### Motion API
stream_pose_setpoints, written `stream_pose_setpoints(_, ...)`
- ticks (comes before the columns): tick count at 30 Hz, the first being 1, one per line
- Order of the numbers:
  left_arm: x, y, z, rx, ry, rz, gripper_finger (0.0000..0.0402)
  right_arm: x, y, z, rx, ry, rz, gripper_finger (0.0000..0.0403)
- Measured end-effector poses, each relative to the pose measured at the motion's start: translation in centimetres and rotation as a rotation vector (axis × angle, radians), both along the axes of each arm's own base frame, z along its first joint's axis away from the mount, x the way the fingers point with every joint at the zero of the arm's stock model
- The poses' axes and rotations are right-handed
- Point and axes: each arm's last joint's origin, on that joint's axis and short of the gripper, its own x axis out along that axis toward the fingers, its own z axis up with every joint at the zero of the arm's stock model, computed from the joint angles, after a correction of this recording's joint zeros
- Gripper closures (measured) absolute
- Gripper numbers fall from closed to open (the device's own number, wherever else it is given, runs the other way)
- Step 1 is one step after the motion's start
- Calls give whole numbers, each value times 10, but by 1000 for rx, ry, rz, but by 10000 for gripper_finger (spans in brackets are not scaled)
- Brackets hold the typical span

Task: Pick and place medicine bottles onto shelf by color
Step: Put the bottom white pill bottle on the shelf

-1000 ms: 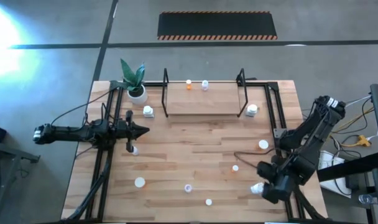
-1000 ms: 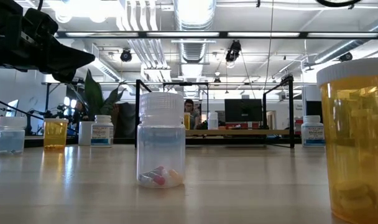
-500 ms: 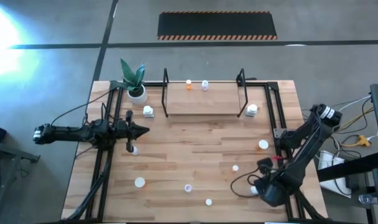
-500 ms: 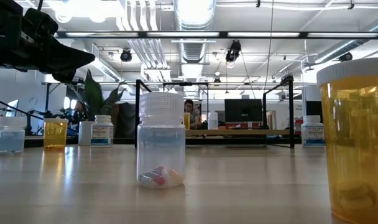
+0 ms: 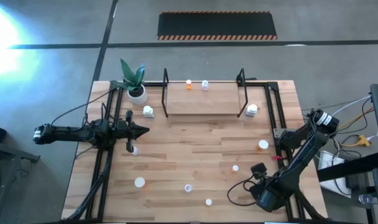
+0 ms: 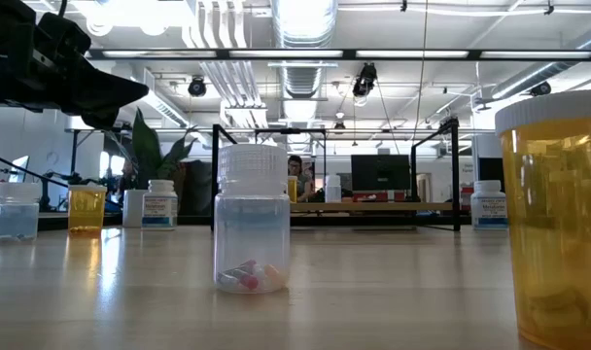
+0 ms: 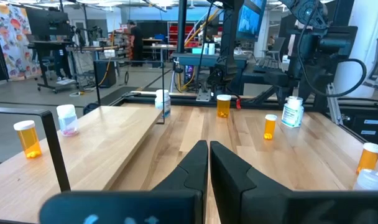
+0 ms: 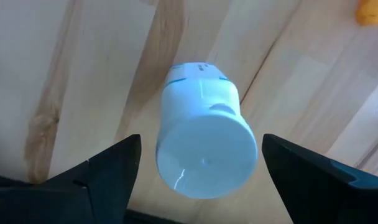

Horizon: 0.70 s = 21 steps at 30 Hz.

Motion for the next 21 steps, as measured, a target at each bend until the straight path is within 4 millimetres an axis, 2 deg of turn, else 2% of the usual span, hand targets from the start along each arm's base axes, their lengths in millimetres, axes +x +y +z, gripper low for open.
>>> stream_pose_setpoints(5, 0, 0, 0, 0, 0, 0, 402, 1, -1, 1, -19, -34, -43, 97)
stream_pose_setpoints(13, 0, 0, 0, 0, 0, 0, 402, 4, 3, 1, 24, -71, -46, 224)
stream_pose_setpoints(15, 0, 0, 0, 0, 0, 0, 402, 7, 3, 4, 24, -83, -70, 242)
stream_pose_setpoints(18, 0, 0, 0, 0, 0, 0, 402, 16, 1, 16, 35, -132, -135, 242)
stream_pose_setpoints(21, 0, 0, 0, 0, 0, 0, 402, 31, -7, 41, 10, -210, -216, 242)
